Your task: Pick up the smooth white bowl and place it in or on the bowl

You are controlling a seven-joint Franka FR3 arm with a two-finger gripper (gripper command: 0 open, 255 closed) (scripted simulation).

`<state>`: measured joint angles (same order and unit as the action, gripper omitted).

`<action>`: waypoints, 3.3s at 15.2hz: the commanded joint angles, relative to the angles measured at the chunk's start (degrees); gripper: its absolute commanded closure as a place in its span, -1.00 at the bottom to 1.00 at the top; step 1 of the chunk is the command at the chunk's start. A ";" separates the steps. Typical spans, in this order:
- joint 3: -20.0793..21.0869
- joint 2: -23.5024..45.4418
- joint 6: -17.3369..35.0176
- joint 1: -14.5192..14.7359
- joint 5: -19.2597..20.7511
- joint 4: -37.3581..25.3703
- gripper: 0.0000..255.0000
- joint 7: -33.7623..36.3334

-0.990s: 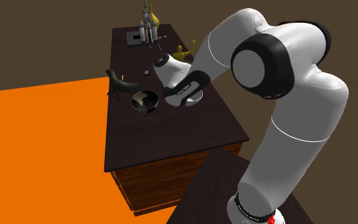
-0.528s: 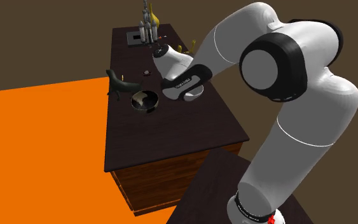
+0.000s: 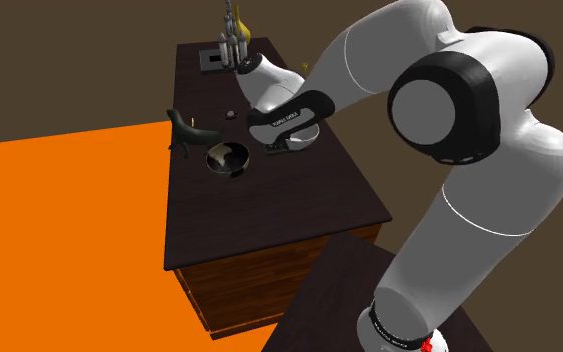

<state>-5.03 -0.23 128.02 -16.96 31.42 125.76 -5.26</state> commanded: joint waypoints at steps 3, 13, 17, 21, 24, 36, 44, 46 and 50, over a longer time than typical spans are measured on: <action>1.87 5.16 -3.30 1.93 -1.30 -7.20 1.00 1.85; 5.46 22.31 -14.29 7.27 -3.61 -32.52 1.00 5.30; 6.20 30.96 -20.15 9.60 -4.27 -46.30 1.00 5.50; 6.33 36.60 -22.64 10.88 -4.48 -54.08 1.00 5.71; 6.27 37.09 -20.87 10.81 -4.24 -52.65 1.00 6.51; 5.97 39.59 -15.27 10.68 -3.33 -49.05 1.00 9.12; 5.97 39.59 -15.26 10.68 -3.33 -49.04 -1.00 9.12; 5.97 39.59 -15.26 10.68 -3.33 -49.04 -1.00 9.12; 6.32 38.46 -18.20 11.49 -3.74 -50.67 -1.00 8.76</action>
<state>1.18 38.85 110.78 -5.68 27.80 75.35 3.65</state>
